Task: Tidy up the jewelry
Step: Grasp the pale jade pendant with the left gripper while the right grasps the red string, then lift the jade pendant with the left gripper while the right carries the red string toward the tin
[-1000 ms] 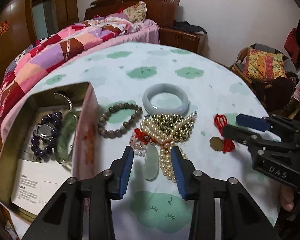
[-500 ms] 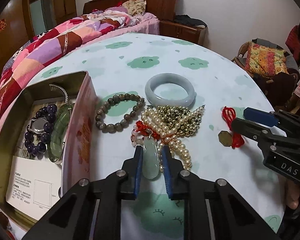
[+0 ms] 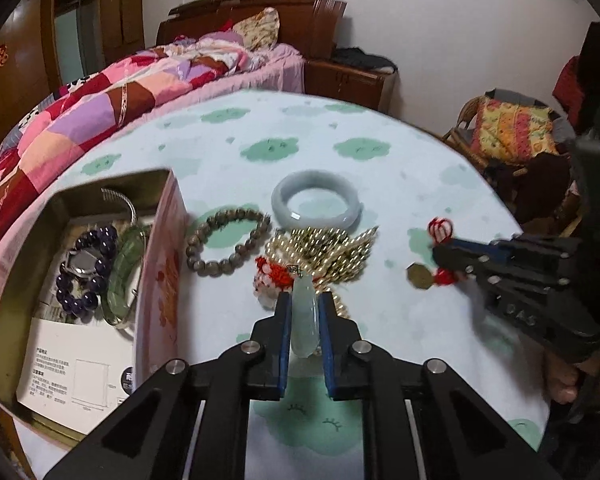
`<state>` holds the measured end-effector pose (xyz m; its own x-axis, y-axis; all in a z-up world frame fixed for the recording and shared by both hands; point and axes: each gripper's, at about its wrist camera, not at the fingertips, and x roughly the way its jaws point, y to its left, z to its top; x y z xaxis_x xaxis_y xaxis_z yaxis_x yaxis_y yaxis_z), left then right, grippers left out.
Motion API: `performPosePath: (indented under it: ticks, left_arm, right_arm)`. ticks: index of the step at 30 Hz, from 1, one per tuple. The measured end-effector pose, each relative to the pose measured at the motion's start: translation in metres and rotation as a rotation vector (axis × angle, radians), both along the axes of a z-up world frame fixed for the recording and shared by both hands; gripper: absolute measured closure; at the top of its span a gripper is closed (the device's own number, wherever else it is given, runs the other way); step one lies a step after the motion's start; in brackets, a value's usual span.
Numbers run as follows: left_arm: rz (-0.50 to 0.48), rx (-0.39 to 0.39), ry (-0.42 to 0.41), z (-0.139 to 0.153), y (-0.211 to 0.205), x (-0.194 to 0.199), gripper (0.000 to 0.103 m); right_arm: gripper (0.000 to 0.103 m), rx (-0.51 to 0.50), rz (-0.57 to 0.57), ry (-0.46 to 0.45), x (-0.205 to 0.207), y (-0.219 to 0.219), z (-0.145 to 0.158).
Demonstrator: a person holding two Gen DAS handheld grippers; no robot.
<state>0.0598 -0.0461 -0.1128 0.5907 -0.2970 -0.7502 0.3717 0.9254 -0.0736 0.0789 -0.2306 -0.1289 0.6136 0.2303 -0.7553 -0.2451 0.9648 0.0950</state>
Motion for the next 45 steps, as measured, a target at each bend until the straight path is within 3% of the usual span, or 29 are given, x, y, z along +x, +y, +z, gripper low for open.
performPosePath:
  ticks: [27, 45]
  left_arm:
    - [0.037, -0.115, -0.148, 0.071, 0.035, -0.023, 0.09]
    - [0.154, -0.138, -0.206, 0.094, 0.089, -0.022, 0.09]
  right_arm:
    - [0.096, 0.071, 0.071, -0.162, -0.019, 0.023, 0.064]
    - [0.096, 0.087, 0.223, -0.223, -0.004, 0.086, 0.097]
